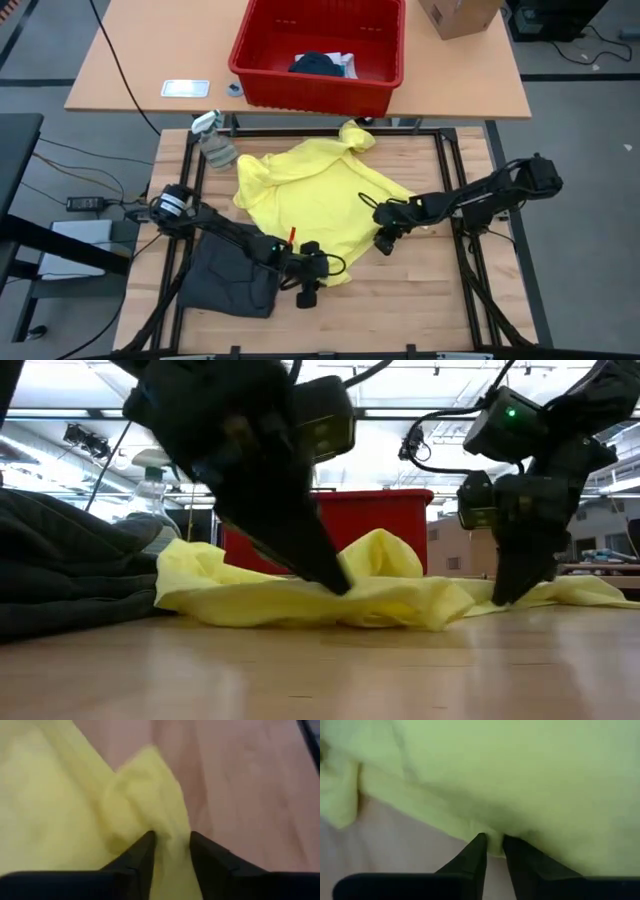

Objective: Fold Laundry from Bin
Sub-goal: Fold the yellow shirt

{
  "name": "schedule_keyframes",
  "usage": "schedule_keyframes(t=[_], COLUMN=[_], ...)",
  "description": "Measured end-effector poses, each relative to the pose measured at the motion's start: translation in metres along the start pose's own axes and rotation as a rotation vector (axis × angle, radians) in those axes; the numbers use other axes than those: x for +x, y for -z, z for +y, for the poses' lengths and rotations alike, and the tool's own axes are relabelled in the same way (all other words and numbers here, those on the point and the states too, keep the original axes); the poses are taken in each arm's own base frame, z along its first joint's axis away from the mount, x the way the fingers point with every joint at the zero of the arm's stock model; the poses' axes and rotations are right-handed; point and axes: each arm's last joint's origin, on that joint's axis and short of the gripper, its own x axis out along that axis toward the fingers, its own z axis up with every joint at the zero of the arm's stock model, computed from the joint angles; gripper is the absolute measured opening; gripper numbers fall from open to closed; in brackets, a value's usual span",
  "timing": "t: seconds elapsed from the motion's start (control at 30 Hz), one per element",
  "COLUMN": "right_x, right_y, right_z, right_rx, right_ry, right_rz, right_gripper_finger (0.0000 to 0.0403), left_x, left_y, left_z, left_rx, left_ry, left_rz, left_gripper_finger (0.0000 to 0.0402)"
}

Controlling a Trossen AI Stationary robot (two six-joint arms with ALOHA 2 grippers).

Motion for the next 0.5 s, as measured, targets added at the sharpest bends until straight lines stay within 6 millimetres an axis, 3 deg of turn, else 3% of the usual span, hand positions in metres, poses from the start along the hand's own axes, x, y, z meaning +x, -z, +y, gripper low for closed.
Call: schedule_keyframes(t=[0.17,0.37,0.5], right_x=[-0.01,-0.034,-0.05], right_y=[0.025,0.059,0.069], right_z=[0.013,0.017,0.02], right_rx=[-0.027,-0.063,-0.084], right_ry=[-0.114,-0.113,-0.134], right_rz=[0.212,0.464,0.493], right_gripper_finger=[0.0058,0.0035,0.0028], left_x=[-0.005,-0.029,-0.042], left_y=[-0.006,-0.043,-0.055], left_z=[-0.012,-0.029,-0.033], left_rx=[-0.009,0.004,0.01], left_ry=[0.221,0.34,0.373], left_rz=[0.062,-0.046,-0.084], left_gripper_finger=[0.0017,0.0004,0.0003])
